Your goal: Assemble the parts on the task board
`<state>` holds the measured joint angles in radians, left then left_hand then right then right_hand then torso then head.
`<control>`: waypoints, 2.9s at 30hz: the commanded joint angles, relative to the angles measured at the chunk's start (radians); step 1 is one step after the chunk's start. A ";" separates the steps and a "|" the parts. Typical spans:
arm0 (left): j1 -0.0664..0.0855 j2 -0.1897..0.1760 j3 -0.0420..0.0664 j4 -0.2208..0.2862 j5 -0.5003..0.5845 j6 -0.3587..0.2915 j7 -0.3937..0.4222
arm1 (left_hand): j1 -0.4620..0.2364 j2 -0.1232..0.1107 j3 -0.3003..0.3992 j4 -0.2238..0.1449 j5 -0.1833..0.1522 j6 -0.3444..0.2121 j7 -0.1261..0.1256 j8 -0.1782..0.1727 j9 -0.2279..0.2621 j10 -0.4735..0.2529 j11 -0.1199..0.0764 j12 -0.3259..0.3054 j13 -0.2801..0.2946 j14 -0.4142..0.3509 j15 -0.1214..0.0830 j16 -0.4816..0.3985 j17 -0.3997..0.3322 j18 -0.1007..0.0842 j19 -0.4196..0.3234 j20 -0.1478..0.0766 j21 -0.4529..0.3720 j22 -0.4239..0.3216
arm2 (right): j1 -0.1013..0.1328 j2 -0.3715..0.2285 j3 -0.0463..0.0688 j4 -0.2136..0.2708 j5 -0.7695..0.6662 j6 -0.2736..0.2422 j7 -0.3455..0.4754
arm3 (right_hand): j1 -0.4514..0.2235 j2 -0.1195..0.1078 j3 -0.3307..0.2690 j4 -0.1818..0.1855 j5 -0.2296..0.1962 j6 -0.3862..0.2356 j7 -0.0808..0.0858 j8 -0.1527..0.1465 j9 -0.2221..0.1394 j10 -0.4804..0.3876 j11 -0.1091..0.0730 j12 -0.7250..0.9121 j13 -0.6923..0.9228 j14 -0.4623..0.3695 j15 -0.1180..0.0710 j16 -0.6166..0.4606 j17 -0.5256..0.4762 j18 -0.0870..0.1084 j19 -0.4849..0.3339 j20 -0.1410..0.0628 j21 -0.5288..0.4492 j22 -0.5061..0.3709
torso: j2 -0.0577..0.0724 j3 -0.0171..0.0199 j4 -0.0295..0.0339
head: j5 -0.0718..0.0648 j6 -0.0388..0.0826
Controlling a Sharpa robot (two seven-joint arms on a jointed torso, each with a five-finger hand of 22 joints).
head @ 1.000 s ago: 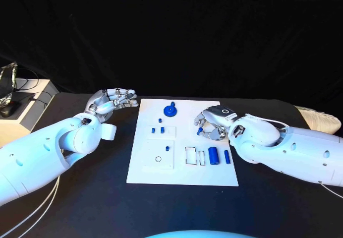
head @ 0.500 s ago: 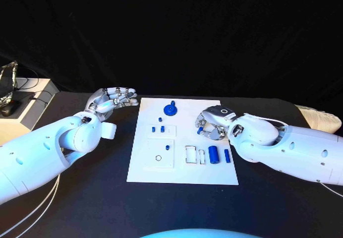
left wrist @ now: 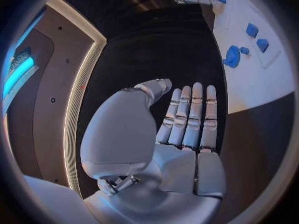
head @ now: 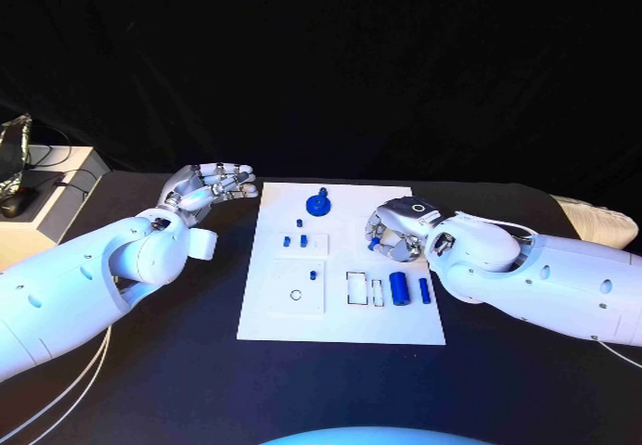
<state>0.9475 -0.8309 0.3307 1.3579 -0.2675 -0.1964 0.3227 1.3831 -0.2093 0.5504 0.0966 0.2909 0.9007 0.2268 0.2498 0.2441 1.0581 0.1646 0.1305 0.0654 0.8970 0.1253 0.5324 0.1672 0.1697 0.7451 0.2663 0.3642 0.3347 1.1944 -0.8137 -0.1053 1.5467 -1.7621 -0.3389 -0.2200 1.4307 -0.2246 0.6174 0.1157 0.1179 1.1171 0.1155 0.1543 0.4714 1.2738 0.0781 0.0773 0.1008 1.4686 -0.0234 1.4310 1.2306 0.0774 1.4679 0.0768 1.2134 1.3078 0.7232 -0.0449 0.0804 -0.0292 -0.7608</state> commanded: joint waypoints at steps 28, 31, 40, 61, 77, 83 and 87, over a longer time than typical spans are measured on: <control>0.000 0.031 0.001 -0.023 0.003 0.019 0.005 | 0.008 0.006 -0.002 0.000 -0.002 0.002 0.000 0.007 -0.002 0.001 0.007 -0.006 0.002 -0.001 0.005 -0.006 0.003 0.012 0.008 -0.003 -0.006 -0.004 | 0.039 -0.001 0.016 0.218 0.078 -0.068 0.008 | 0.021 0.033 0.024 -0.029 -0.001 0.010 0.001 0.017 0.011 0.057 -0.033 -0.002 0.012 0.038 -0.009 0.007 0.002 -0.016 0.027 -0.010 0.030 0.110 | -0.006 0.0004 -0.0027 | 0.011 0.008; 0.000 0.035 0.001 -0.025 0.003 0.020 0.006 | 0.009 0.007 -0.002 0.000 -0.002 0.002 0.000 0.008 -0.002 0.002 0.006 -0.006 0.002 -0.001 0.005 -0.006 0.004 0.012 0.008 -0.003 -0.007 -0.004 | 0.024 0.034 0.009 0.216 0.058 -0.066 0.016 | 0.021 0.033 0.024 -0.029 0.000 0.010 0.002 0.017 0.012 0.057 -0.033 -0.002 0.012 0.037 -0.009 0.006 0.001 -0.015 0.026 -0.010 0.028 0.109 | -0.006 -0.0010 -0.0005 | 0.012 0.010; 0.000 0.044 0.000 -0.027 0.003 0.022 0.006 | 0.009 0.007 -0.002 0.000 -0.002 0.002 0.000 0.008 -0.002 0.002 0.006 -0.006 0.002 -0.001 0.005 -0.006 0.004 0.012 0.008 -0.003 -0.007 -0.004 | -0.025 0.117 -0.006 0.179 0.012 -0.072 0.029 | 0.020 0.033 0.027 -0.032 0.002 0.009 0.003 0.017 0.013 0.057 -0.032 -0.004 0.012 0.037 -0.009 0.005 -0.003 -0.015 0.025 -0.011 0.024 0.107 | -0.004 -0.0033 0.0022 | 0.022 0.009; 0.000 0.043 0.000 -0.023 0.003 0.024 0.002 | 0.010 0.007 -0.002 0.000 -0.002 0.003 -0.001 0.009 -0.002 0.002 0.006 -0.006 0.002 -0.001 0.005 -0.007 0.004 0.011 0.009 -0.003 -0.008 -0.005 | -0.087 0.190 -0.014 0.112 -0.077 -0.079 0.029 | 0.015 0.031 0.036 -0.041 0.016 0.007 0.005 0.019 0.016 0.058 -0.031 -0.007 0.013 0.037 -0.008 0.006 -0.002 -0.015 0.025 -0.011 0.026 0.109 | -0.004 -0.0007 0.0005 | 0.035 0.000; 0.000 0.038 0.000 -0.022 0.003 0.023 0.001 | 0.010 0.007 -0.002 0.000 -0.002 0.003 -0.001 0.009 -0.002 0.002 0.006 -0.006 0.002 -0.001 0.005 -0.007 0.004 0.011 0.009 -0.003 -0.008 -0.005 | -0.090 0.192 -0.018 0.109 -0.077 -0.063 0.032 | 0.014 0.030 0.038 -0.043 0.018 0.007 0.005 0.020 0.017 0.059 -0.031 -0.007 0.013 0.037 -0.008 0.006 -0.002 -0.015 0.025 -0.011 0.024 0.109 | -0.003 -0.0008 -0.0002 | 0.037 -0.009; 0.000 0.036 0.000 -0.020 0.003 0.023 0.000 | 0.010 0.007 -0.002 0.000 -0.002 0.003 -0.001 0.009 -0.002 0.002 0.006 -0.006 0.002 -0.001 0.005 -0.007 0.004 0.011 0.009 -0.003 -0.008 -0.005 | -0.090 0.192 -0.019 0.108 -0.077 -0.055 0.032 | 0.014 0.030 0.038 -0.043 0.018 0.007 0.005 0.020 0.017 0.059 -0.031 -0.007 0.013 0.037 -0.008 0.006 -0.002 -0.015 0.025 -0.011 0.024 0.109 | -0.003 -0.0009 0.0008 | 0.038 -0.011; 0.000 0.035 0.000 -0.020 0.003 0.022 0.000 | 0.010 0.007 -0.002 0.000 -0.002 0.003 -0.001 0.009 -0.002 0.002 0.006 -0.006 0.002 -0.001 0.005 -0.007 0.004 0.011 0.009 -0.003 -0.008 -0.005 | -0.091 0.193 -0.020 0.106 -0.077 -0.048 0.032 | 0.012 0.030 0.039 -0.045 0.020 0.007 0.005 0.020 0.017 0.059 -0.031 -0.008 0.014 0.037 -0.008 0.005 -0.004 -0.015 0.025 -0.011 0.024 0.109 | -0.003 -0.0006 0.0005 | 0.040 -0.014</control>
<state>0.9474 -0.7963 0.3298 1.3349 -0.2676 -0.1884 0.3174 1.3871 -0.2052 0.5504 0.0966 0.2909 0.9007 0.2268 0.2530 0.2438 1.0581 0.1646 0.1305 0.0659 0.8970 0.1252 0.5284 0.1704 0.1696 0.7485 0.2627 0.3610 0.3311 1.1050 -0.6215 -0.1244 1.6532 -1.8253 -0.4089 -0.1981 1.4283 -0.2223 0.6430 0.0807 0.1335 1.1167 0.1192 0.1687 0.4879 1.2841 0.0889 0.0674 0.1013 1.4653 -0.0264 1.4349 1.2278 0.0772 1.4643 0.0735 1.2402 1.3079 0.7194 -0.0455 0.0808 0.0087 -0.7725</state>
